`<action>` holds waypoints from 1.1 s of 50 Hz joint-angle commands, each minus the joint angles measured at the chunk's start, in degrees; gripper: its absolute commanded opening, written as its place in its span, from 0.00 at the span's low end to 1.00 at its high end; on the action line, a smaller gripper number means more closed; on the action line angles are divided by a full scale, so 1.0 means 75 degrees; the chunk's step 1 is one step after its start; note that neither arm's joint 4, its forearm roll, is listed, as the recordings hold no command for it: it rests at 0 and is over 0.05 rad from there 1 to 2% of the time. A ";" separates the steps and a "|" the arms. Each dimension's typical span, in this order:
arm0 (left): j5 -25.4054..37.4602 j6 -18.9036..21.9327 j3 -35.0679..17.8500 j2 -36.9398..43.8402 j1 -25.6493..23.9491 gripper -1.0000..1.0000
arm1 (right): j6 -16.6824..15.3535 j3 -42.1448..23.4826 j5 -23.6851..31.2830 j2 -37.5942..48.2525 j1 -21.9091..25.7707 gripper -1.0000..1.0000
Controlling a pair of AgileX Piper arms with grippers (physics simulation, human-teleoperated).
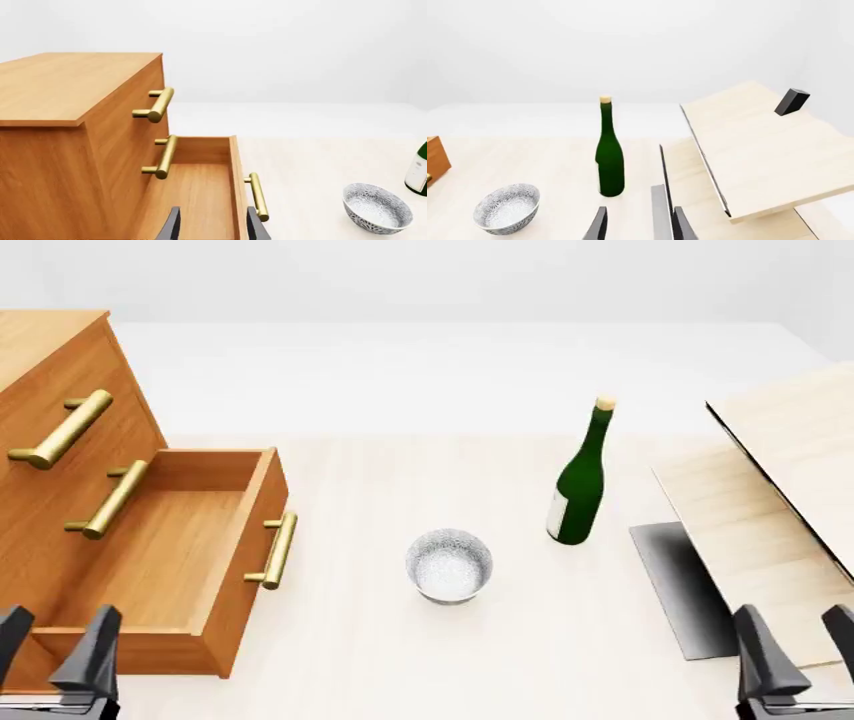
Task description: Put the bowl in the bottom drawer of the cabinet and close it.
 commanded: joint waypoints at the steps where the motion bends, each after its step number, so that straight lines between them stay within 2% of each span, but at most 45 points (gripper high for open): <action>1: -0.0039 -0.0023 -0.0015 0.0108 0.0100 1.00 | -0.0061 -0.0204 0.0109 0.0087 -0.0050 1.00; 9: 0.0055 -0.0009 -0.0024 0.0016 0.0171 1.00 | -0.0051 0.0042 -0.0003 0.0023 -0.0025 1.00; 11: 0.0010 0.0152 -0.0032 -0.0029 0.0520 1.00 | -0.0056 0.0051 -0.0188 0.0221 -0.0031 1.00; 20: 0.0339 0.0043 -0.0463 -0.0084 0.0408 1.00 | -0.0055 0.0052 -0.0191 0.0225 -0.0032 1.00; 27: 0.0903 -0.0194 -0.1333 -0.0087 0.0134 1.00 | -0.0055 0.0052 -0.0190 0.0223 -0.0031 1.00; 32: 0.1150 -0.0087 -0.1752 -0.0087 -0.0077 1.00 | -0.0056 0.0051 -0.0188 0.0219 -0.0031 1.00; 33: 0.1106 0.0079 -0.1814 -0.0087 -0.0133 1.00 | -0.0055 0.0051 -0.0189 0.0221 -0.0032 1.00; 45: 0.2580 0.0020 -0.3059 -0.0087 -0.0812 1.00 | -0.0053 0.0051 -0.0190 0.0222 -0.0033 1.00; 50: 0.2838 0.0130 -0.3019 -0.0083 -0.1161 1.00 | -0.0054 0.0051 -0.0190 0.0224 -0.0030 1.00; 55: 0.2972 0.0507 -0.3044 -0.0029 -0.1455 1.00 | -0.0055 0.0051 -0.0188 0.0219 -0.0031 1.00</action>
